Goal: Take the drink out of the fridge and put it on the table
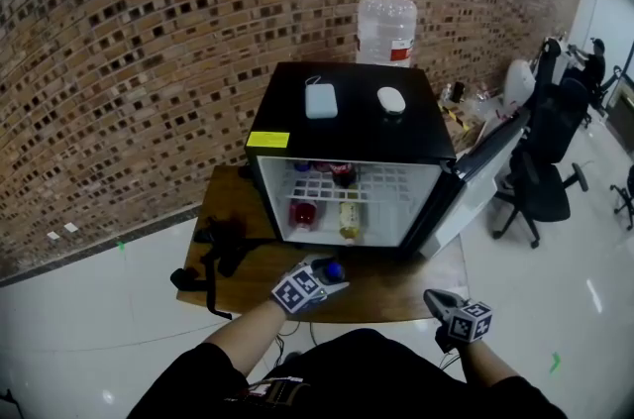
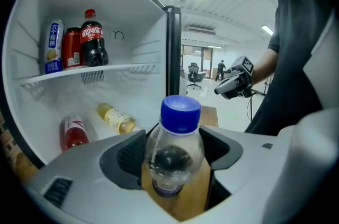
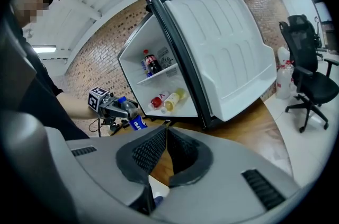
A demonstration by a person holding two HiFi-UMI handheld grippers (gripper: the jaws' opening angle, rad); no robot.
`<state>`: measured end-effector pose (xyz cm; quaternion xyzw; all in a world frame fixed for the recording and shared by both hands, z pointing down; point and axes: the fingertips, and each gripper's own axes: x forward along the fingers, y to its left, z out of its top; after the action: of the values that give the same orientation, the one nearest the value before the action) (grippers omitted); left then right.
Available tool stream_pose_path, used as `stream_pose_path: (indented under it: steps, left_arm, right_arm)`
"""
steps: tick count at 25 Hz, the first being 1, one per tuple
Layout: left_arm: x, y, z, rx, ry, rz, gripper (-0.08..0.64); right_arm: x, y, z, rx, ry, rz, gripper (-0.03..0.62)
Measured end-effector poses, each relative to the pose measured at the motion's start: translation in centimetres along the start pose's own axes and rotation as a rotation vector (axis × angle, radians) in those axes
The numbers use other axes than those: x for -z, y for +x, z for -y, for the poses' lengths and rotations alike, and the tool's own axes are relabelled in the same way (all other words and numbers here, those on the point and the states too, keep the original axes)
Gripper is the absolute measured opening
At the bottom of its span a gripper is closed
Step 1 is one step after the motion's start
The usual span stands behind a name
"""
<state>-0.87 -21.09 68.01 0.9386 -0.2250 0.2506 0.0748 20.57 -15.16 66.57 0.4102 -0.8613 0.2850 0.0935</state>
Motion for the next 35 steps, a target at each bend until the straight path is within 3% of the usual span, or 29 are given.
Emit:
stream_pose_path:
  steps: [5,8,11,15,19,23,26,35]
  left_arm:
    - [0.2,0.2,-0.8,-0.032,-0.052,0.047,0.316]
    - [0.5,0.1,-0.7,-0.051,-0.034,0.05,0.33]
    - [0.5,-0.5,0.0,-0.038,-0.034,0.076,0.421]
    - [0.8,-3.5,0.1,-0.077,-0.112,0.158,0.423]
    - [3.7,-8.5,-0.4,-0.166,-0.289,0.248,0.355]
    - [6.6,-13.6,-2.0,-0.281,-0.474,0.375,0.188]
    - [7.3,-16.3,-2.5,-0.329,-0.571,0.467,0.008]
    - [8.6,-16.4,-2.5,-0.332,-0.485,0.346,0.008]
  right_arm:
    - [0.3,-0.1,0.7,0.005,0.0,0.012,0.02]
    - [0.2,0.0,0.7,-0.002,-0.006,0.009,0.02]
    - [0.1,0.4,0.8,-0.006,-0.006,0.01,0.02]
    - [-0.2,1.0,0.5,-0.014,-0.02,0.012,0.02]
    - [-0.4,2.1,-0.3,-0.046,-0.057,0.003,0.02]
    - [-1.0,3.2,-2.0,-0.107,-0.075,0.005,0.005]
    - [-1.0,4.0,-3.7,-0.172,-0.089,0.002,0.003]
    - [-0.3,5.8,-4.3,-0.191,-0.095,-0.025,0.005]
